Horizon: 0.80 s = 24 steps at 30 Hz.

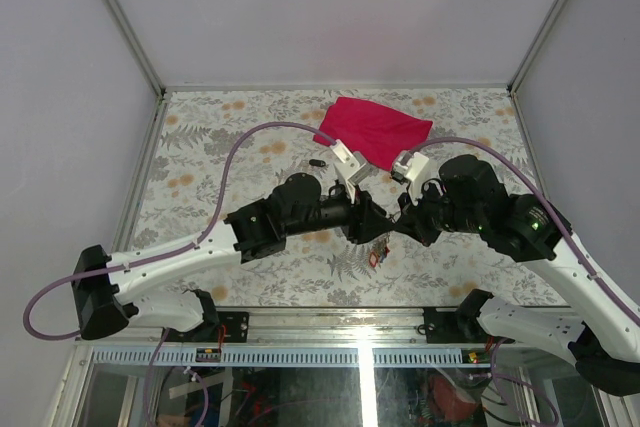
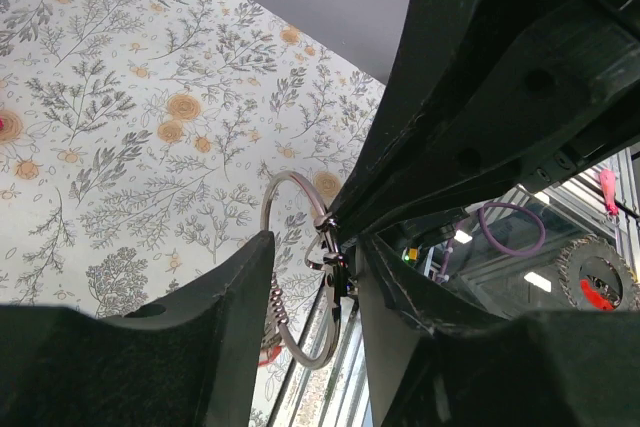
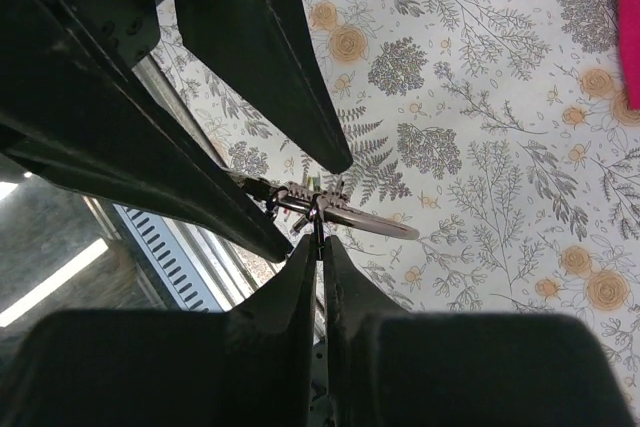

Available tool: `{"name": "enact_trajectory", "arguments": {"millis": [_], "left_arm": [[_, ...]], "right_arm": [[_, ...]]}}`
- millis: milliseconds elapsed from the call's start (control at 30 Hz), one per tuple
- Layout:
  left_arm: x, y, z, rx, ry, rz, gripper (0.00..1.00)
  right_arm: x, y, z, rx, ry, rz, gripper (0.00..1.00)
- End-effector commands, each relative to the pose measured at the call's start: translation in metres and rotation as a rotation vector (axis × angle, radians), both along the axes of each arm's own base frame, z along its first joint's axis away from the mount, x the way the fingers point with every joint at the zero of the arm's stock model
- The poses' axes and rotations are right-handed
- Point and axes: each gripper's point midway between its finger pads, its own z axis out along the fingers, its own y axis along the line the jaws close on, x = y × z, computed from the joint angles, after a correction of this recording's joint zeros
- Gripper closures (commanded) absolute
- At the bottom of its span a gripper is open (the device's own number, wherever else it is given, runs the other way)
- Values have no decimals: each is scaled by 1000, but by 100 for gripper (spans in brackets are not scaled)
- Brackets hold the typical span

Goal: Put the keys on the keyring

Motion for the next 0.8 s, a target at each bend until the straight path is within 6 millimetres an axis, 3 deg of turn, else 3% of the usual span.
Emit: {"name": "enact_trajectory", "arguments": {"millis": [0, 267, 767], "left_arm": [[-2, -7, 13, -61, -18, -28, 66], [-3, -6, 16, -70, -20, -28, 99], [-12, 4, 33, -145, -42, -42, 100]], "right_arm": [[4, 11, 22, 92, -46, 2, 100], [2, 8, 21, 96, -58, 11, 100], [-5, -6, 40, 228, -210, -14, 98]]}}
